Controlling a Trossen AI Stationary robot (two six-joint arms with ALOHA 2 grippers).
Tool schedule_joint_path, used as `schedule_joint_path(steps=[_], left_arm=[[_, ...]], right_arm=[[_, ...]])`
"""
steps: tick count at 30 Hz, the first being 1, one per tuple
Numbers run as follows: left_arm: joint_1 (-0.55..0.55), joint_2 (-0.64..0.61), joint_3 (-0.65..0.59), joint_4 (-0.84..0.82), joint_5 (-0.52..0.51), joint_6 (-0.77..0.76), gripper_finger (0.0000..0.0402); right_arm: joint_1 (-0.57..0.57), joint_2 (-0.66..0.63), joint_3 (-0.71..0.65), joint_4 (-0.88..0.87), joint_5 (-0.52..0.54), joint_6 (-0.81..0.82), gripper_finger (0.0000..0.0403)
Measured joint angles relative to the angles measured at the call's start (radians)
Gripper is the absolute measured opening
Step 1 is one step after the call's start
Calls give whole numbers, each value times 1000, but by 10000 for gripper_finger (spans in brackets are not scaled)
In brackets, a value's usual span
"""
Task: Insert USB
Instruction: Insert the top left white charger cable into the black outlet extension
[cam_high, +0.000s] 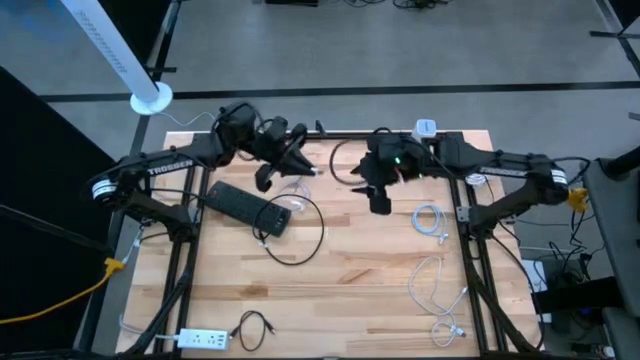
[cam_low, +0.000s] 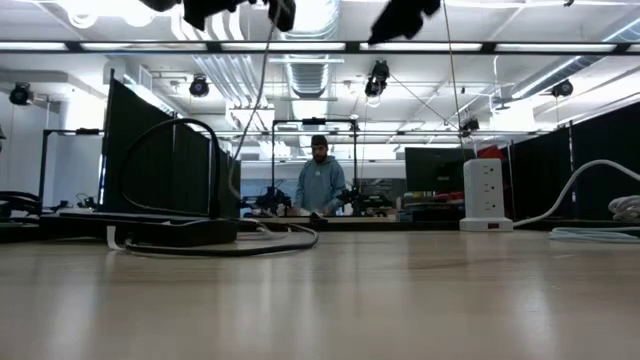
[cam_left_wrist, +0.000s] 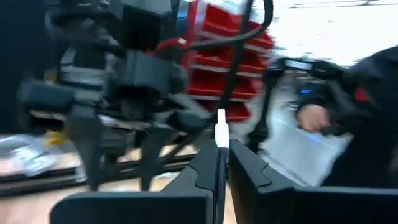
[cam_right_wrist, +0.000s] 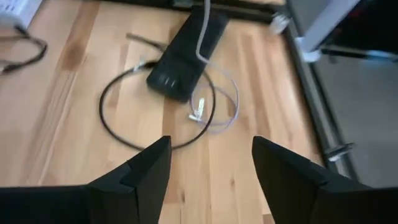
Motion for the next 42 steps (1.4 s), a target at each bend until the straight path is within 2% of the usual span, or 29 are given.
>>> schedule_joint_path(steps=[3, 5, 8, 10, 14, 20, 22, 29, 31, 32, 34, 39, 42], left_arm=[[0, 0, 86, -312, -173, 152, 0], [-2, 7, 156, -547, -330, 252, 0], [-5, 19, 239, -800, -548, 289, 0], [-10, 23, 269, -885, -621, 263, 0], [-35, 23, 298, -966, -637, 198, 0], [-77, 36, 298, -1033, -682, 208, 0], [-86, 48, 298, -1070, -686, 207, 0], [-95, 56, 298, -1130, -688, 126, 0], [-94, 55, 298, -1129, -688, 22, 0], [-91, 55, 298, -1128, -688, -67, 0], [-79, 54, 298, -1130, -688, -261, 0], [-72, 54, 298, -1146, -684, -556, 0], [-72, 54, 297, -1125, -657, -635, 0]], right_arm=[[-111, -2, -106, 78, -150, -86, 194], [-174, 8, -176, 138, -228, -148, 188], [-248, 29, -269, 250, -311, -224, 180], [-272, 47, -317, 333, -342, -260, 174], [-287, 94, -365, 447, -356, -261, 161], [-287, 155, -374, 453, -387, -260, 140], [-295, 146, -382, 450, -415, -259, 131], [-292, 79, -385, 448, -416, -188, 98], [-278, 59, -379, 448, -408, -163, 87], [-265, 45, -373, 448, -386, -158, 80], [-208, 8, -366, 435, -258, -207, 60], [44, -55, -363, 452, 245, -502, 9], [198, -46, -362, 532, 503, -606, 5]])
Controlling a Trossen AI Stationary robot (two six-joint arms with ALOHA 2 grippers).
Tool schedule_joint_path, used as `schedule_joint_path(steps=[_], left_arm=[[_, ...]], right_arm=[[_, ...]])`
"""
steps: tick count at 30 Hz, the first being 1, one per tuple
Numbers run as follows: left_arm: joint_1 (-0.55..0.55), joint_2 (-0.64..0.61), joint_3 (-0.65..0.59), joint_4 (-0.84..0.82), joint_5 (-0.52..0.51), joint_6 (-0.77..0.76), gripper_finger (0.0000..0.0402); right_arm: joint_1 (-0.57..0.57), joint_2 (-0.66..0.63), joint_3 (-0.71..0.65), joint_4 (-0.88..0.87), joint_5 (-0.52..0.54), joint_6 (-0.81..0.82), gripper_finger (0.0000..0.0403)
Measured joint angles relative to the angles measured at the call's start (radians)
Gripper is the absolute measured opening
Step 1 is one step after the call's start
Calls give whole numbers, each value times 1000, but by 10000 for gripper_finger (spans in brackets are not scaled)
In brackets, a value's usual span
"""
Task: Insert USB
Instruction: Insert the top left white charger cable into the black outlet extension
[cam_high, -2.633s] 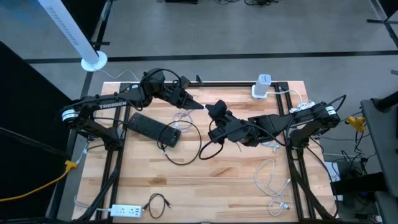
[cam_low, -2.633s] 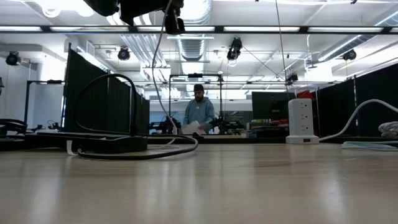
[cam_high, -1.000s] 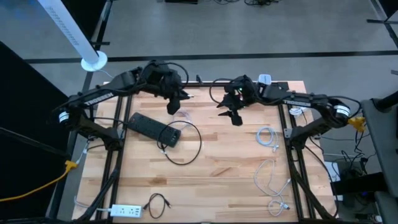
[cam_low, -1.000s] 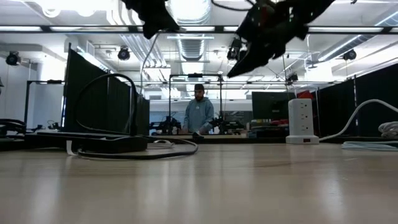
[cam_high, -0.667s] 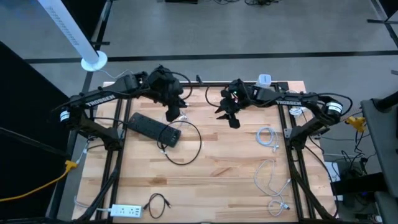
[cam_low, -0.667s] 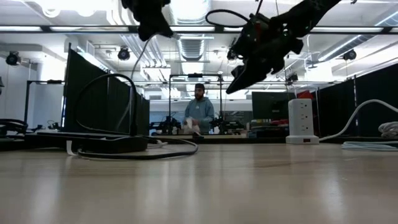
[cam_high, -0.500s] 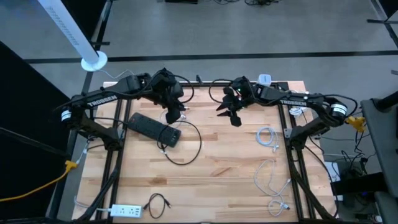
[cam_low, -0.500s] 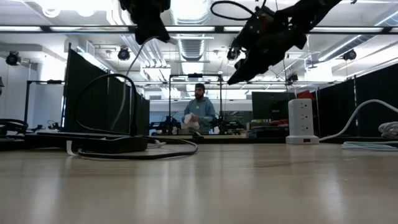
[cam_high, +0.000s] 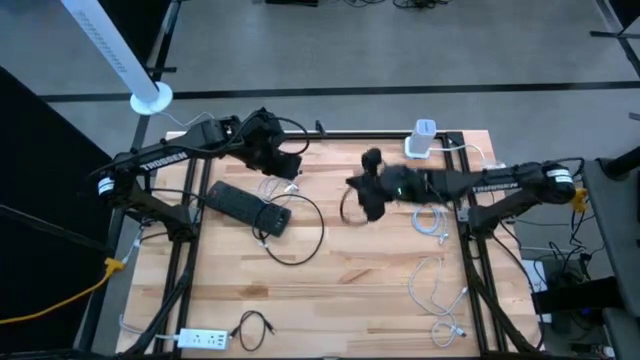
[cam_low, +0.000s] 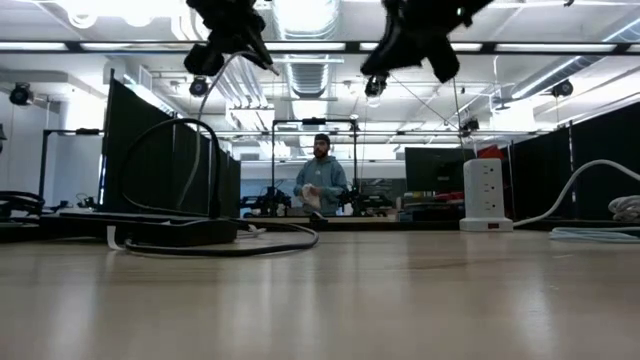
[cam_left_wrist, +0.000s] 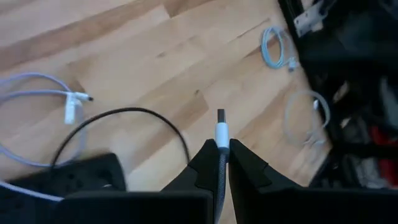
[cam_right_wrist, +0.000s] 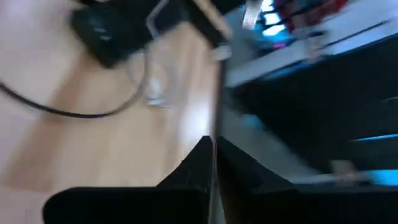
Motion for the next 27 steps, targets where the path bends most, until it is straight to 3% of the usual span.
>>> schedule_joint_path(steps=[4, 8, 14, 22, 27], left_arm=[[1, -1, 0, 34, 83, -50, 0], [0, -1, -1, 25, 128, 42, 0], [8, 4, -2, 47, 104, 152, 0], [15, -59, -2, -48, -6, 135, 0], [14, -182, -125, -89, -29, 17, 0]], right_arm=[[178, 58, 0, 190, 201, -78, 31], [293, 131, 5, 373, 398, -128, 68], [375, 266, 93, 384, 691, -66, 111], [408, 438, 280, 373, 738, -51, 130], [394, 506, 372, 371, 733, -114, 122]])
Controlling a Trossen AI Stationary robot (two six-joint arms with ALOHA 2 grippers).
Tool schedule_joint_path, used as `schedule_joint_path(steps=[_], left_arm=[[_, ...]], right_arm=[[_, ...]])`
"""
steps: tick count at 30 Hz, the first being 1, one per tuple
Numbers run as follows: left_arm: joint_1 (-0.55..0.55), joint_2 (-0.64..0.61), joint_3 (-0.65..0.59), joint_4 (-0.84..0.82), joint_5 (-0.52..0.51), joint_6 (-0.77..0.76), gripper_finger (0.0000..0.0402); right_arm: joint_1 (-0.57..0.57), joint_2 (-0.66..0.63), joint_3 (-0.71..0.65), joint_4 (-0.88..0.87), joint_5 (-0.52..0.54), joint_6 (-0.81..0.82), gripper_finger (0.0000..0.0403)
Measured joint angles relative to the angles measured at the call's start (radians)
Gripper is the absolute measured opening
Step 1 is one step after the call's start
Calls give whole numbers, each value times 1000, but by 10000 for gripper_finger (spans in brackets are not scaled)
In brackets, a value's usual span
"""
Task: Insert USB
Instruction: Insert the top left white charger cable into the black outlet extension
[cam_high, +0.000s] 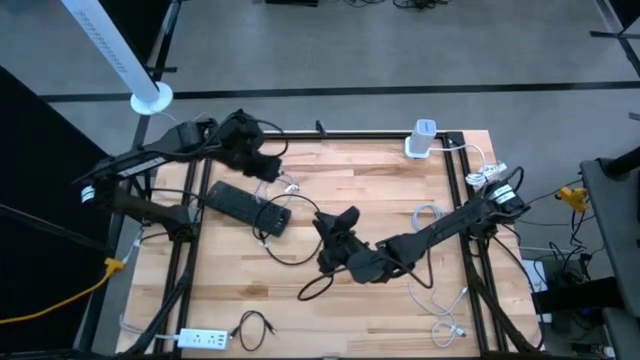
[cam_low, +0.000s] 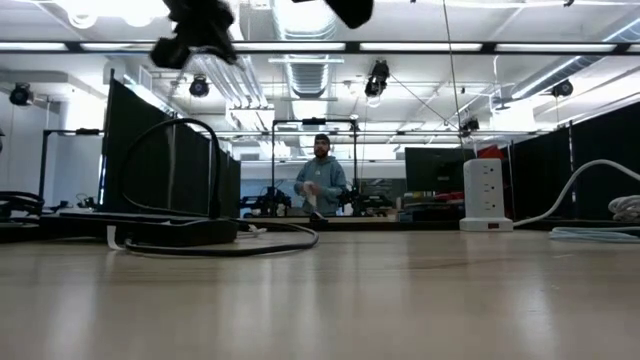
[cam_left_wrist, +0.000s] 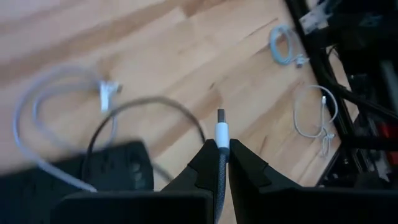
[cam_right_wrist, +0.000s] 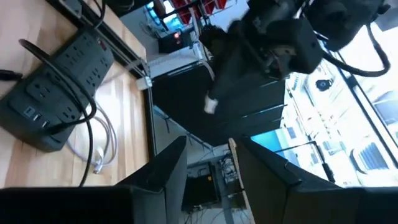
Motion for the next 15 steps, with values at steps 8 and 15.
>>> schedule_joint_path(steps=[8, 15], left_arm=[[-57, -240, -348, 254, -3, -305, 0], [-162, -395, -540, 235, -158, -537, 0]], right_arm=[[-44, 10, 14, 0, -111, -19, 101], [-78, 10, 14, 1, -253, -10, 86]])
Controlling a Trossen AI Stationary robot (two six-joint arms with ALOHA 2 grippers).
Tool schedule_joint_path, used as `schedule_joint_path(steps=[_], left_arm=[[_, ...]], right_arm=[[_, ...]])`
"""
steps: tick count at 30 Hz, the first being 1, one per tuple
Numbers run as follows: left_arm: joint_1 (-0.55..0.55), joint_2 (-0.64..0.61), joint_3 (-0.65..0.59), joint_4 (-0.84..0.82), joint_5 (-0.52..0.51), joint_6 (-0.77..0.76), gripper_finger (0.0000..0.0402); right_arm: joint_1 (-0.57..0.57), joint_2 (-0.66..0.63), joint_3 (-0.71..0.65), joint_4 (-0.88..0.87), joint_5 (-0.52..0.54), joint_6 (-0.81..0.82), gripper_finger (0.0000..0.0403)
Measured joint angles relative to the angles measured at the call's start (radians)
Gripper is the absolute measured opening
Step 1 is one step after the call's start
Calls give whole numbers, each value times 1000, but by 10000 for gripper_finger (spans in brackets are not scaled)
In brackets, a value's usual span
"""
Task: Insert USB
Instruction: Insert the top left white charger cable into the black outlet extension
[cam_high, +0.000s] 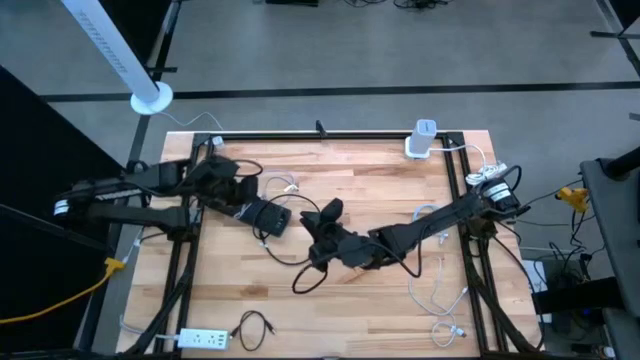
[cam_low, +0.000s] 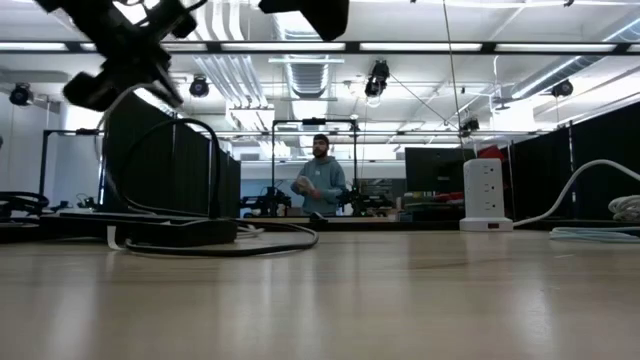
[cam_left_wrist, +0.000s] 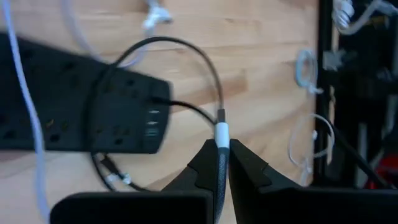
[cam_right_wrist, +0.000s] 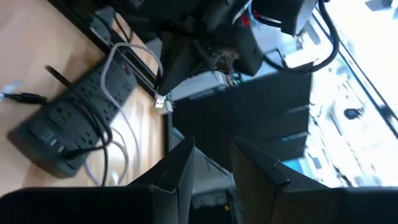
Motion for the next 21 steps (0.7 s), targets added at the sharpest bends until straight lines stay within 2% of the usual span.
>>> schedule_joint_path(steps=[7, 14, 21], left_arm=[[-33, -65, -94, 76, -16, -195, 0], [-36, -21, -94, 215, -21, -355, 0], [-36, 51, -88, 255, -24, -418, 0]], right_arm=[[-46, 0, 0, 1, -158, -1, 69], [-104, 0, 0, 1, -331, -19, 58], [-141, 0, 0, -1, -363, 23, 88]])
